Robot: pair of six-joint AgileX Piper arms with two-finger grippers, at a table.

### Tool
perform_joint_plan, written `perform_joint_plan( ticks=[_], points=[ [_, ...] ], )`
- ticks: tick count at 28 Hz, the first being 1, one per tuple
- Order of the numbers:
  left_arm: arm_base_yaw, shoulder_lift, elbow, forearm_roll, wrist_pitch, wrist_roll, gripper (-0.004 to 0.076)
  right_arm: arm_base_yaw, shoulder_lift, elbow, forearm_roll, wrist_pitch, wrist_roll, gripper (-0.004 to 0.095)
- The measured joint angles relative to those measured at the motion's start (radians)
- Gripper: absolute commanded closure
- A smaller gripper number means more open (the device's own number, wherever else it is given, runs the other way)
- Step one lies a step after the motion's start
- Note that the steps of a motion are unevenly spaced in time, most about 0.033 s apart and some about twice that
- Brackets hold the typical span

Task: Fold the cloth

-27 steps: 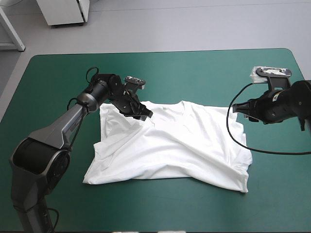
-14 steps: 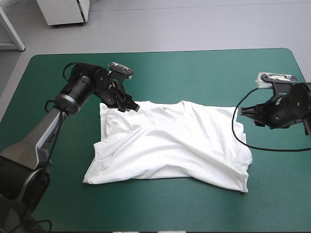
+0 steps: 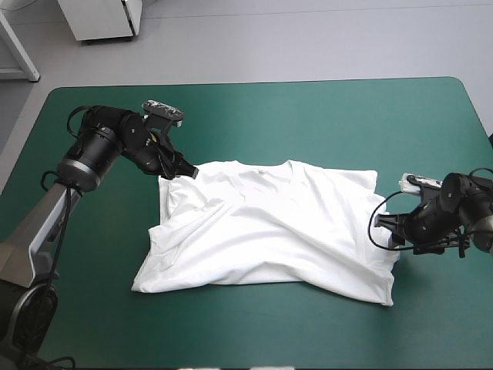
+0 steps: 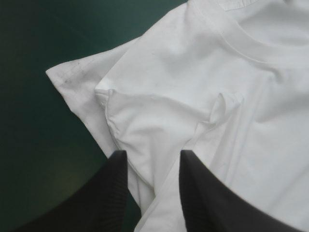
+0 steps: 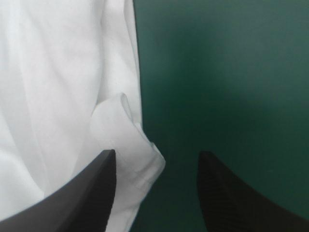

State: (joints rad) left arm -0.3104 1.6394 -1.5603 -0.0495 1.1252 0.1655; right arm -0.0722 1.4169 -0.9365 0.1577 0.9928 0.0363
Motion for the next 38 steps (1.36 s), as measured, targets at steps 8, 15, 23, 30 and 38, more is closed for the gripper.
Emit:
perform_joint_plan(
  ticks=[8, 15, 23, 30, 38],
  points=[
    [0.000, 0.000, 0.001, 0.001, -0.004, 0.000, 0.0525, 0.019, 0.104, 0.007, 0.034, -0.031, -0.036, 0.0529],
    [0.000, 0.000, 0.001, 0.002, -0.046, 0.000, 0.0525, 0.181, 0.114, 0.004, -0.065, -0.052, 0.073, 0.0920],
    [0.000, 0.000, 0.001, 0.002, -0.048, 0.000, 0.0525, 0.220, 0.116, -0.052, -0.084, -0.019, 0.137, 0.0923],
    [0.000, 0.000, 0.004, 0.002, -0.072, 0.000, 0.0525, 0.220, 0.109, -0.183, -0.049, 0.024, 0.133, 0.0923],
    [0.000, 0.000, 0.005, 0.002, -0.076, 0.000, 0.0525, 0.222, 0.108, -0.234, 0.069, 0.062, 0.062, 0.0923]
  ],
)
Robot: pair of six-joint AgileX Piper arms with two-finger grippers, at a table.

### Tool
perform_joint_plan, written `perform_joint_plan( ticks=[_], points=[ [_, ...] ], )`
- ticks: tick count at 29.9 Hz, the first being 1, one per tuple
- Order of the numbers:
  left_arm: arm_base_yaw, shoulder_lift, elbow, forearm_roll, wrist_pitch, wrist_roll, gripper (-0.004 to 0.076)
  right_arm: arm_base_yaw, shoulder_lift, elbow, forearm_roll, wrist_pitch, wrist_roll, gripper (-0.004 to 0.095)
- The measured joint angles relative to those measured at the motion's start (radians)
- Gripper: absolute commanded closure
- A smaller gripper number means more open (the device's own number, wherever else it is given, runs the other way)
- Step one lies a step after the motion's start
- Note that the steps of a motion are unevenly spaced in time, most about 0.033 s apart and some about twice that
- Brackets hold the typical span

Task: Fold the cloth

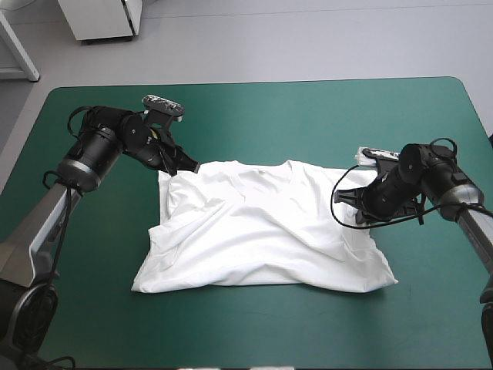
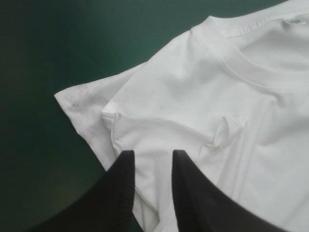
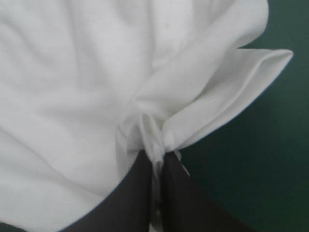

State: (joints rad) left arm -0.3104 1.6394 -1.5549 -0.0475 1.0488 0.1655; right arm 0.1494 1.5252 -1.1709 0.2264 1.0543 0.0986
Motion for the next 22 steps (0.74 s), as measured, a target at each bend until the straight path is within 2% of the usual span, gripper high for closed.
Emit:
perform_joint_plan(
  ticks=[7, 14, 17, 22],
  points=[
    [0.000, 0.000, 0.000, 0.000, -0.009, 0.000, 0.0525, 0.054, 0.021, -0.001, 0.039, -0.006, -0.044, 0.0923],
    [0.000, 0.000, 0.000, 0.000, -0.010, 0.000, 0.0525, 0.097, 0.142, -0.004, 0.057, -0.027, -0.063, 0.0919],
    [0.000, 0.000, 0.000, 0.000, -0.010, 0.000, 0.0525, 0.097, 0.165, -0.004, 0.060, -0.034, -0.064, 0.0852],
    [0.000, 0.000, 0.000, 0.000, -0.010, 0.000, 0.0525, 0.097, 0.166, -0.019, 0.061, -0.020, -0.064, 0.0557]
  ],
)
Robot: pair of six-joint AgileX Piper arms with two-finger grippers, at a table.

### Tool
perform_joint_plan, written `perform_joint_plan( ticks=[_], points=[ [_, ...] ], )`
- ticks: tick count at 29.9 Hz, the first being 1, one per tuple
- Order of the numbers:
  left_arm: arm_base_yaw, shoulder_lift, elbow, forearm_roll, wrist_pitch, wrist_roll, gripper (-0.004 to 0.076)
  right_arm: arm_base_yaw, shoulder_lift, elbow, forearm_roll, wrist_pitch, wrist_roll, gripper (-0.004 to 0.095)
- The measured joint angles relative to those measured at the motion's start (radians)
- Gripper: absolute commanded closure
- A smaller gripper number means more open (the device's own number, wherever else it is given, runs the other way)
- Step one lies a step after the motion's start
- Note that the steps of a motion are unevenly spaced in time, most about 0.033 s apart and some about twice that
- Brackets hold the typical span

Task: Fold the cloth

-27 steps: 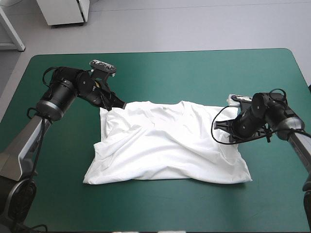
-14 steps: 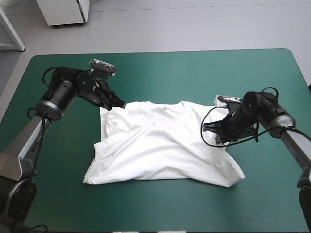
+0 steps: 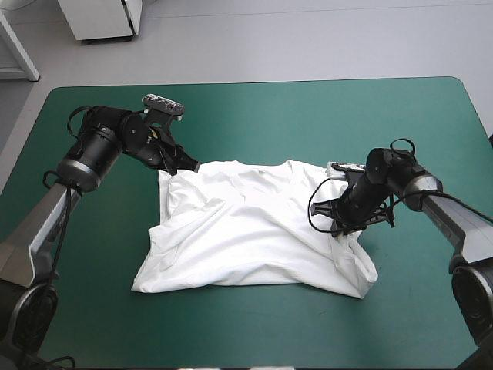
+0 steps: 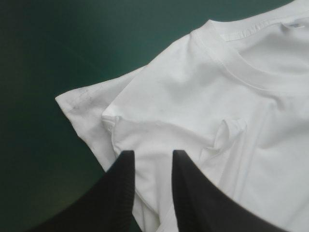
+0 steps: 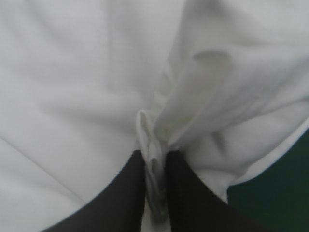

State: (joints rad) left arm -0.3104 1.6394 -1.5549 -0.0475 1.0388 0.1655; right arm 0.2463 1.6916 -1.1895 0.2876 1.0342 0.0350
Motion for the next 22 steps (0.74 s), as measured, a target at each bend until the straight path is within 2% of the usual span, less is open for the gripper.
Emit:
perform_joint_plan(
  ticks=[2, 4, 10, 16, 22],
  points=[
    [0.000, 0.000, 0.000, 0.000, 0.000, 0.000, 0.0525, 0.000, 0.000, -0.014, 0.000, 0.018, 0.000, 0.0450],
    [0.000, 0.000, 0.000, 0.000, 0.000, 0.000, 0.0525, 0.000, 0.000, -0.036, -0.001, 0.044, 0.000, 0.0411],
    [0.000, 0.000, 0.000, 0.000, 0.014, 0.000, 0.0525, 0.000, -0.050, -0.128, -0.031, 0.119, 0.000, 0.0413],
    [0.000, -0.043, 0.002, 0.000, 0.035, -0.017, 0.0525, 0.000, -0.182, -0.159, -0.106, 0.182, 0.026, 0.0420],
    [0.000, -0.137, 0.002, 0.000, 0.146, -0.023, 0.0525, 0.000, -0.317, -0.143, -0.157, 0.192, 0.042, 0.0422]
  ],
)
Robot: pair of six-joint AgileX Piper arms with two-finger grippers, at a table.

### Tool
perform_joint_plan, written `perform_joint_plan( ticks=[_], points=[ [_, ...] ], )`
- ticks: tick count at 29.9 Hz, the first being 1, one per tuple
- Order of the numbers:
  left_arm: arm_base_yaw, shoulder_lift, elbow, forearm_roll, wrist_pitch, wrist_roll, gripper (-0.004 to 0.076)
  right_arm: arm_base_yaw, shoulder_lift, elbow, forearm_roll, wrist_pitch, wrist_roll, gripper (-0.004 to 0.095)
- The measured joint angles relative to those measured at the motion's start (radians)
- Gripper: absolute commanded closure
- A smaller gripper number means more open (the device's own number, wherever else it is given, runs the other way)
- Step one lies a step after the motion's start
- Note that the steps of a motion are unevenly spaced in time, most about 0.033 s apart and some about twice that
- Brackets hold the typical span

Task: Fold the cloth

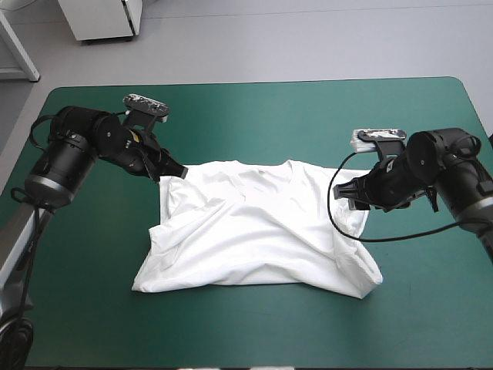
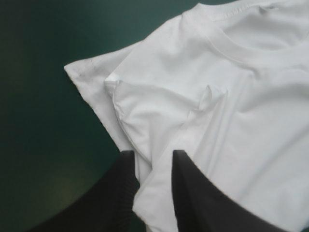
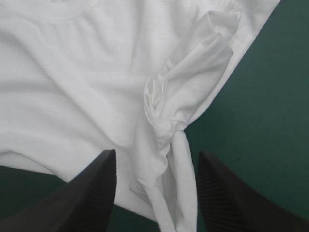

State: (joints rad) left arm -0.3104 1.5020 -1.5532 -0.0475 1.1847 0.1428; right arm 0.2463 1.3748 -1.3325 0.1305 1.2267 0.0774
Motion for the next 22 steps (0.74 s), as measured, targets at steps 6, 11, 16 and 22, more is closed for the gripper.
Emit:
perform_joint_plan(
  ticks=[6, 11, 16, 22],
  points=[
    [0.000, -0.063, 0.020, 0.000, 0.055, -0.006, 0.0525, 0.000, -0.097, 0.126, -0.002, 0.004, 0.003, 0.0422],
    [0.000, -0.161, 0.210, -0.004, 0.055, -0.048, 0.0525, 0.000, -0.174, 0.193, -0.002, 0.011, 0.016, 0.0424],
    [0.000, -0.287, 0.454, -0.020, 0.038, -0.097, 0.0524, 0.000, -0.206, 0.204, -0.006, 0.011, 0.032, 0.0424],
    [0.000, -0.406, 0.712, -0.047, -0.070, -0.159, 0.0524, 0.000, -0.207, 0.204, -0.007, 0.011, 0.039, 0.0424]
  ],
)
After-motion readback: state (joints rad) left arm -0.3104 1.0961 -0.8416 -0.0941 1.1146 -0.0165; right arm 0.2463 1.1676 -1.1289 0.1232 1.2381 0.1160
